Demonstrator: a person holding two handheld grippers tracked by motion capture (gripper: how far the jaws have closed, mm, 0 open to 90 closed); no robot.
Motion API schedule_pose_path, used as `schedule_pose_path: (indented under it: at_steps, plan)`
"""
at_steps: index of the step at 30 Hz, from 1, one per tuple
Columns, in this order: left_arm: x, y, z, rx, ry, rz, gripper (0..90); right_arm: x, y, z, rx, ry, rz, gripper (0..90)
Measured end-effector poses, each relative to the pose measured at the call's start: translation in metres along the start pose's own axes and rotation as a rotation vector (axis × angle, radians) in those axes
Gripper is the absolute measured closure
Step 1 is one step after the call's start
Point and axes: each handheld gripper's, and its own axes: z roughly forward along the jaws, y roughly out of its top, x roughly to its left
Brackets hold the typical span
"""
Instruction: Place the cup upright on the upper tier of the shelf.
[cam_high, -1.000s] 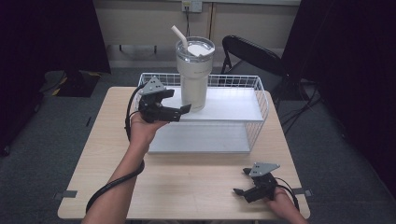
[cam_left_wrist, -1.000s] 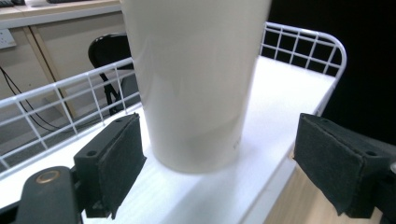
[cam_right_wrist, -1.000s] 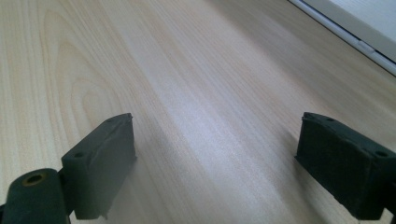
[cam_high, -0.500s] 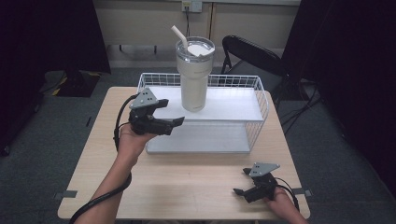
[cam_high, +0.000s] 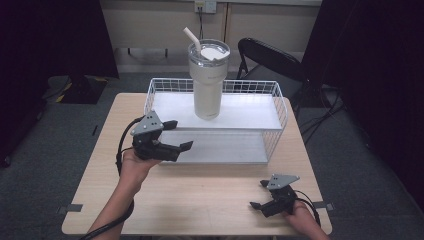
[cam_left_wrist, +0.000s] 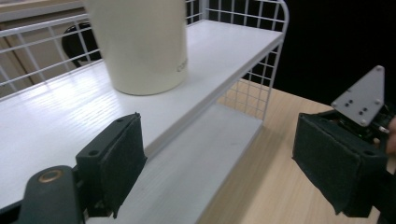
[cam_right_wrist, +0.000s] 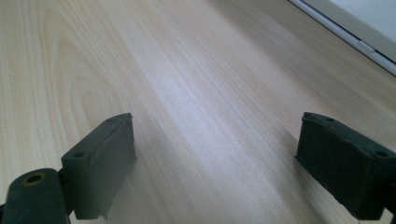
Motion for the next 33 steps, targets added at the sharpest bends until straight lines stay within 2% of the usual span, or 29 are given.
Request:
schedule_pose_path:
  at_steps: [5, 10, 19, 33]
  plan:
    - [-0.004, -0.007, -0.004, -0.007, -0.017, -0.011, 15.9, 0.000, 0.000, 0.000, 0.000, 0.000, 0.001, 10.9]
    - [-0.006, -0.024, -0.008, 0.007, -0.022, -0.020, 15.9, 0.000, 0.000, 0.000, 0.000, 0.000, 0.000, 10.9]
    - [0.002, -0.056, -0.017, 0.028, 0.003, -0.076, 15.9, 0.000, 0.000, 0.000, 0.000, 0.000, 0.000, 10.9]
    - [0.009, -0.094, -0.029, 0.036, 0.039, -0.149, 15.8, 0.000, 0.000, 0.000, 0.000, 0.000, 0.000, 10.9]
